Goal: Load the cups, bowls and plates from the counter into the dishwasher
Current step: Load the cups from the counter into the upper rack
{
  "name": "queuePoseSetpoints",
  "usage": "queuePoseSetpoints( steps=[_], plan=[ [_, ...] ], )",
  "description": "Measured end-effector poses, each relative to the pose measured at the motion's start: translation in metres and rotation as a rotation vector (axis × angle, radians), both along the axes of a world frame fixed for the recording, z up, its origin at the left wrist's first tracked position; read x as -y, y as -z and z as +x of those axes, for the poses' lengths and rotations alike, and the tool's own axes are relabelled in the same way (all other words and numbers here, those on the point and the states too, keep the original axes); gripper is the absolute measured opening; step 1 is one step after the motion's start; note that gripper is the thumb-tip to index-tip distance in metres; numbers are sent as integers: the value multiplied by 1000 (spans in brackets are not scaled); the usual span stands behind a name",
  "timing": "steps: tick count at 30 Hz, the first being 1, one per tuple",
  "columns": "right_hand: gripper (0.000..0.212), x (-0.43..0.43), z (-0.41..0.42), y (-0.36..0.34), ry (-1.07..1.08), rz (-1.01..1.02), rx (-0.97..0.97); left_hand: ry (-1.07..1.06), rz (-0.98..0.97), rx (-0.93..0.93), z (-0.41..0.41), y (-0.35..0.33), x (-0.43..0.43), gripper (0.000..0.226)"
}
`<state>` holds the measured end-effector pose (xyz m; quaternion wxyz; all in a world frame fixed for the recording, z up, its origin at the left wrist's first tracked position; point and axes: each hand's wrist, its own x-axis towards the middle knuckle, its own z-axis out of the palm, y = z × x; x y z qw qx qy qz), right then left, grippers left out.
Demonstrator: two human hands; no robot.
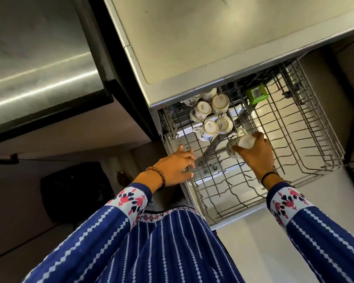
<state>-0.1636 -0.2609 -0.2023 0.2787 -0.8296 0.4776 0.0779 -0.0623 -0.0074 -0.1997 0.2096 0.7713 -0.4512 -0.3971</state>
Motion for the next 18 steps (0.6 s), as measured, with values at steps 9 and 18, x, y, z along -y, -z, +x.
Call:
queuePoseSetpoints(
  steps=[9,18],
  plan=[
    [83,2,20,-19,17,-137,13,-5,33,-17,0,-3,1,27],
    [87,3,24,5,-68,-75,-46,-8,47,-38,1,-6,1,29]
  ],
)
